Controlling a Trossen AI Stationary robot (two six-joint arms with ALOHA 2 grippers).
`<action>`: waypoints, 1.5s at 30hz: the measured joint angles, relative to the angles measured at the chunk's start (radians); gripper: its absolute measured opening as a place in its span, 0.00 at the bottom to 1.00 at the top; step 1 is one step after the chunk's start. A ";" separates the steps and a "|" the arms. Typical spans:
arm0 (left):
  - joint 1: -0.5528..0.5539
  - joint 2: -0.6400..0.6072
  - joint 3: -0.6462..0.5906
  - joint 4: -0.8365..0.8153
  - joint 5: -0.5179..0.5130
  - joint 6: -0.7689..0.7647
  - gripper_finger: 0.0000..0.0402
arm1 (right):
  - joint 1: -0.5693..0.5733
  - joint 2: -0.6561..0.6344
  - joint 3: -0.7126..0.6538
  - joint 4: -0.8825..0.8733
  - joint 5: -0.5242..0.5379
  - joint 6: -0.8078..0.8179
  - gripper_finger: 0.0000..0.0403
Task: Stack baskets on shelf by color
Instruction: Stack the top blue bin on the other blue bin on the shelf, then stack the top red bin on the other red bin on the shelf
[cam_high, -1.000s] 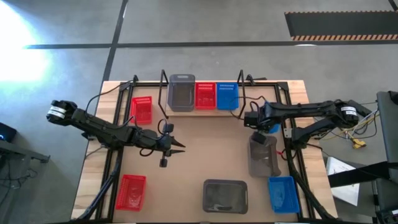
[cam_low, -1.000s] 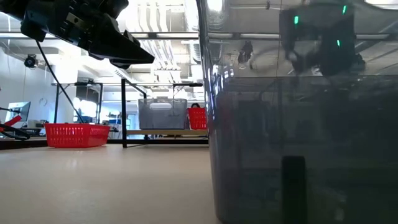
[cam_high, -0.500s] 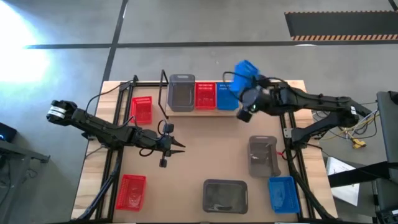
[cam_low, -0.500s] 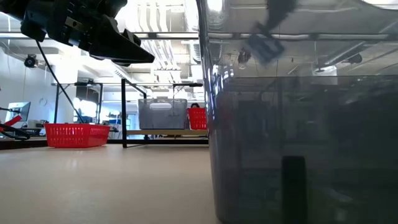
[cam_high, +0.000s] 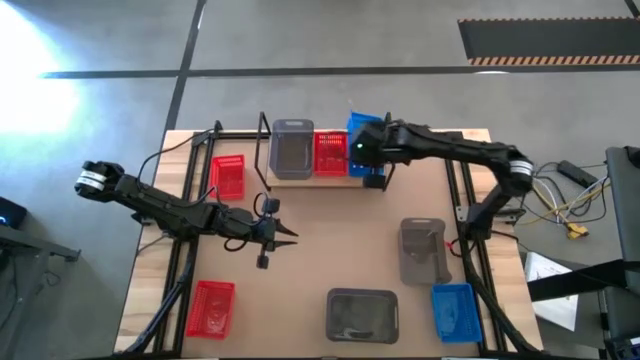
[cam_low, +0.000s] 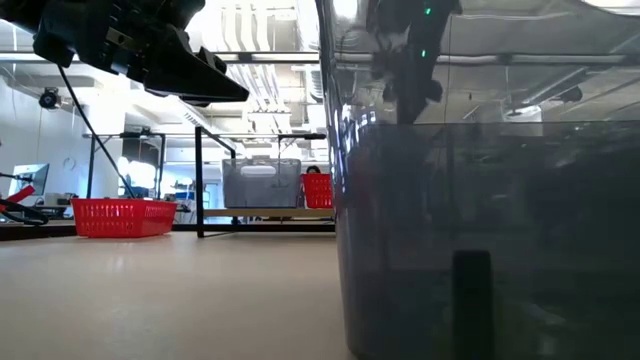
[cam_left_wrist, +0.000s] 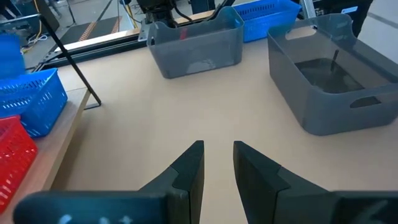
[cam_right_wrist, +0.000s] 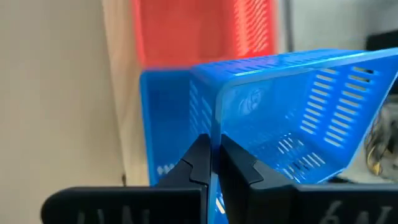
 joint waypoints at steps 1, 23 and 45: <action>0.000 0.000 0.000 0.000 -0.002 0.000 0.17 | 0.000 0.020 0.004 -0.013 0.000 0.000 0.02; 0.000 0.000 0.000 0.001 -0.002 0.000 0.17 | 0.002 0.130 0.089 -0.132 -0.099 0.106 0.04; 0.000 0.000 -0.001 0.000 -0.002 -0.002 0.17 | 0.051 0.108 0.082 -0.130 -0.101 0.209 0.33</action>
